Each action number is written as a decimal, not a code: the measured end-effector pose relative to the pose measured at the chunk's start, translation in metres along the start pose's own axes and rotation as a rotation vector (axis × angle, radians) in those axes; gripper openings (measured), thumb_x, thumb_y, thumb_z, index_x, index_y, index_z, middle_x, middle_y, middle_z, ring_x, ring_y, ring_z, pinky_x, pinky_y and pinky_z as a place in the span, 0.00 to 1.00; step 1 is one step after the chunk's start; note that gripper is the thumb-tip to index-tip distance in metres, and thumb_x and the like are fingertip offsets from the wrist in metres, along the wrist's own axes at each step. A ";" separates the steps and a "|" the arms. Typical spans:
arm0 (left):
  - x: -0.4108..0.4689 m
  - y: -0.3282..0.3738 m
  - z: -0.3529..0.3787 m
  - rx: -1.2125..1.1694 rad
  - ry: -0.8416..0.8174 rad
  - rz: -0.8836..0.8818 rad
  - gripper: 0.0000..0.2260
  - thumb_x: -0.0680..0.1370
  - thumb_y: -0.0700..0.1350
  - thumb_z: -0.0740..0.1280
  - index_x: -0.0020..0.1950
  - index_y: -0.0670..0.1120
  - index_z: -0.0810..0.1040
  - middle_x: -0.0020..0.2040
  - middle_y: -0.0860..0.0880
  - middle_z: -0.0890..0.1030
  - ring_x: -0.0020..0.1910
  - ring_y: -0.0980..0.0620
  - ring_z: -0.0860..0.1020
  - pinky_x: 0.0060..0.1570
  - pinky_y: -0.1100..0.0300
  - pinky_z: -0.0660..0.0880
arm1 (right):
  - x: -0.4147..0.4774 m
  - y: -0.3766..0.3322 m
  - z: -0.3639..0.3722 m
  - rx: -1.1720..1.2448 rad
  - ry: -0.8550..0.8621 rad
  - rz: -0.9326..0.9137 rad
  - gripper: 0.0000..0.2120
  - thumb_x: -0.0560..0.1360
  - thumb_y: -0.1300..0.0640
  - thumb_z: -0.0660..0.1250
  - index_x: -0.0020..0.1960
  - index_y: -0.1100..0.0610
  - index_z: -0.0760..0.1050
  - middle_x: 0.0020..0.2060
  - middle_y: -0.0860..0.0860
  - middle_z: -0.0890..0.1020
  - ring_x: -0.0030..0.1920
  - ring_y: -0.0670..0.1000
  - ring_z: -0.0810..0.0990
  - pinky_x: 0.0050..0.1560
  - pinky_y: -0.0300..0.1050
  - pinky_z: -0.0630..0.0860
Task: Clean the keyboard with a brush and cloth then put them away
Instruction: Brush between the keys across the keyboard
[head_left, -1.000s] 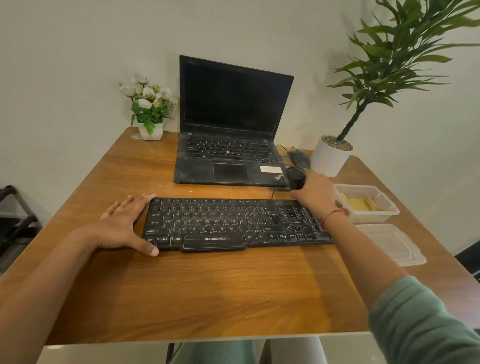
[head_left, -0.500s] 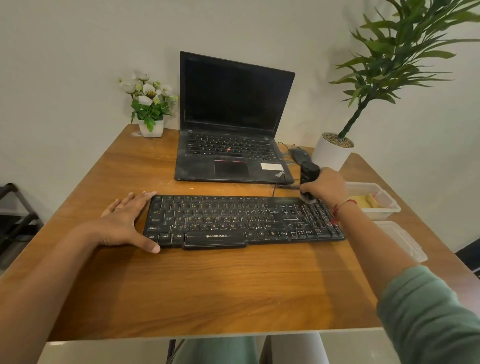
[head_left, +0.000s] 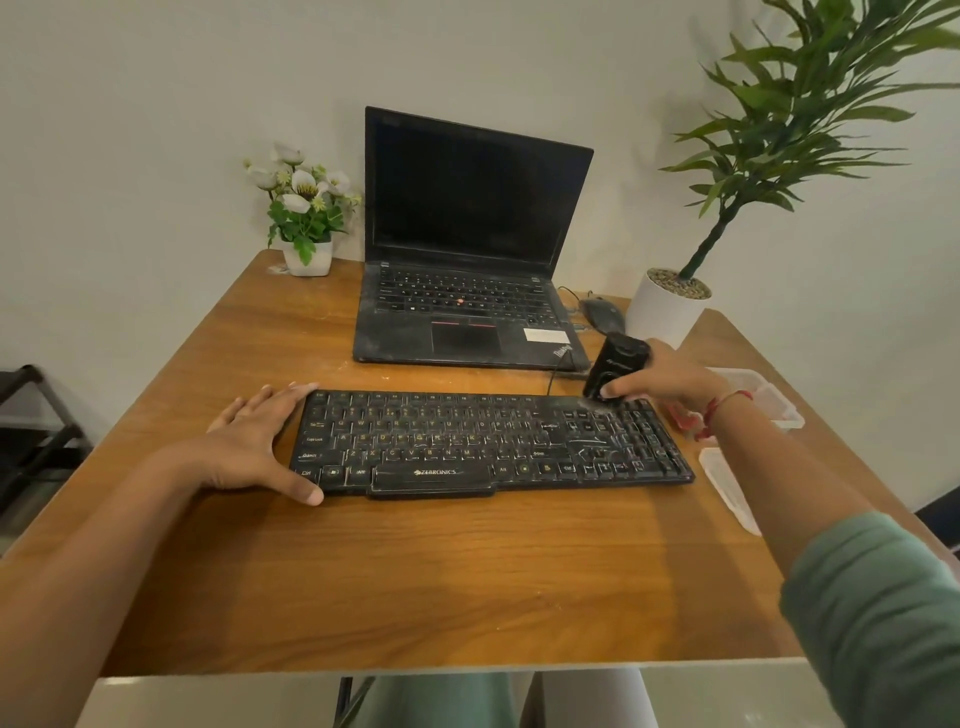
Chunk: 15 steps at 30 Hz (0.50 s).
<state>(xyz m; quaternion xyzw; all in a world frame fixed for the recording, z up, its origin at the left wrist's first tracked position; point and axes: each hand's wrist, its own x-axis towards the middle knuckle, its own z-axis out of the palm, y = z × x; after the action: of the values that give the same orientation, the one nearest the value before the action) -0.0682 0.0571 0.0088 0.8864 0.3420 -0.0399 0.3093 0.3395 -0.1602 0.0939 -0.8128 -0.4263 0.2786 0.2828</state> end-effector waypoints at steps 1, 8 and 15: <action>0.000 0.000 0.000 0.001 0.003 0.000 0.66 0.43 0.76 0.68 0.74 0.63 0.40 0.78 0.52 0.44 0.75 0.54 0.39 0.71 0.53 0.34 | 0.000 0.004 -0.005 -0.025 0.007 0.015 0.19 0.66 0.65 0.75 0.54 0.57 0.74 0.46 0.53 0.82 0.49 0.53 0.81 0.42 0.38 0.77; 0.000 -0.001 0.000 0.020 0.006 0.001 0.66 0.43 0.77 0.67 0.74 0.62 0.39 0.78 0.52 0.45 0.75 0.54 0.39 0.71 0.54 0.35 | 0.017 -0.022 0.019 -0.175 -0.104 -0.043 0.23 0.63 0.59 0.77 0.56 0.54 0.74 0.48 0.51 0.82 0.49 0.49 0.81 0.52 0.44 0.78; 0.001 -0.002 0.000 0.016 -0.004 0.005 0.64 0.44 0.77 0.68 0.73 0.65 0.38 0.78 0.53 0.44 0.75 0.55 0.39 0.71 0.54 0.34 | 0.013 -0.024 0.023 -0.136 -0.130 -0.073 0.27 0.63 0.57 0.77 0.59 0.55 0.72 0.50 0.50 0.81 0.52 0.48 0.79 0.52 0.42 0.75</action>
<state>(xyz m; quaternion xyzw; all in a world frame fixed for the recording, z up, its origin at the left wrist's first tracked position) -0.0689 0.0593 0.0075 0.8895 0.3391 -0.0434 0.3031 0.3170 -0.1329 0.0927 -0.7942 -0.4912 0.2906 0.2087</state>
